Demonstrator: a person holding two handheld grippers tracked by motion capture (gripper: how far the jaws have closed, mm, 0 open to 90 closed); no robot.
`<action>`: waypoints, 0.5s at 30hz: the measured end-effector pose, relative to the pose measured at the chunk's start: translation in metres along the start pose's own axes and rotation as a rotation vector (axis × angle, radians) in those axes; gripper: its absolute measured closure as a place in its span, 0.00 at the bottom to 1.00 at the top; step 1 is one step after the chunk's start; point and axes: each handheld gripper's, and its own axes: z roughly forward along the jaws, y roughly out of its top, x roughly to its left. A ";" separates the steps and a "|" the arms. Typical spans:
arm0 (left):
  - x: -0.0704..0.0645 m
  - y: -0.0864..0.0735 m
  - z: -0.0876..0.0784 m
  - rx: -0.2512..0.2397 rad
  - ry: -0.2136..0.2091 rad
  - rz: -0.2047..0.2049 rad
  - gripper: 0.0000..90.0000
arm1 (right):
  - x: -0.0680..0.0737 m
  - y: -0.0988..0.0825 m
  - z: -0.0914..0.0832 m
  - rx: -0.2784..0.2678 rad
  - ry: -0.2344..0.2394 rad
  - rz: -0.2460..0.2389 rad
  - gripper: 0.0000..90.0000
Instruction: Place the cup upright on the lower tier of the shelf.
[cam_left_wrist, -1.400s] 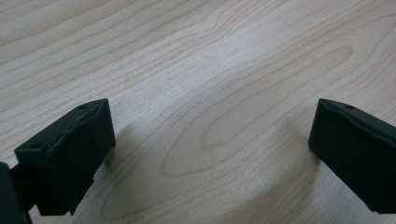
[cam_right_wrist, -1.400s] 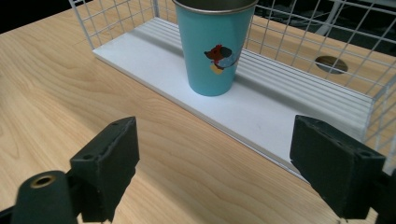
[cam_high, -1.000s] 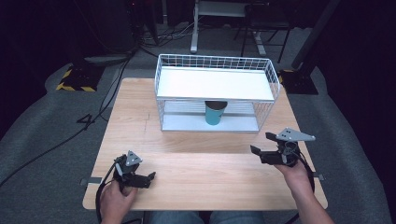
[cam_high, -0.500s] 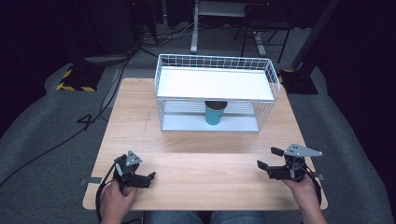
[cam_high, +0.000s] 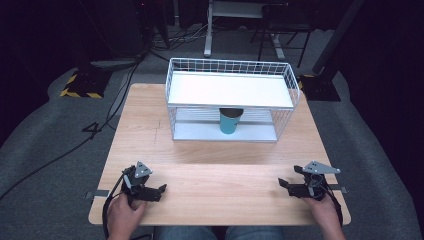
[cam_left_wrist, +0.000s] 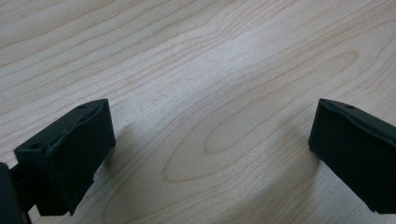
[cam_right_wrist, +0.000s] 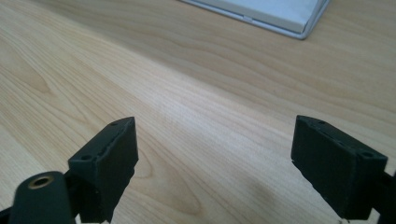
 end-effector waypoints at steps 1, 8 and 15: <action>0.000 0.000 0.000 0.000 0.000 0.000 0.01 | 0.000 -0.001 0.002 0.013 -0.005 -0.002 0.17; 0.000 0.000 0.000 0.000 0.000 0.000 0.01 | 0.002 -0.007 0.013 0.069 -0.026 -0.049 0.17; 0.000 0.000 0.000 0.000 0.000 0.000 0.01 | 0.005 -0.009 0.020 0.081 -0.005 -0.054 0.16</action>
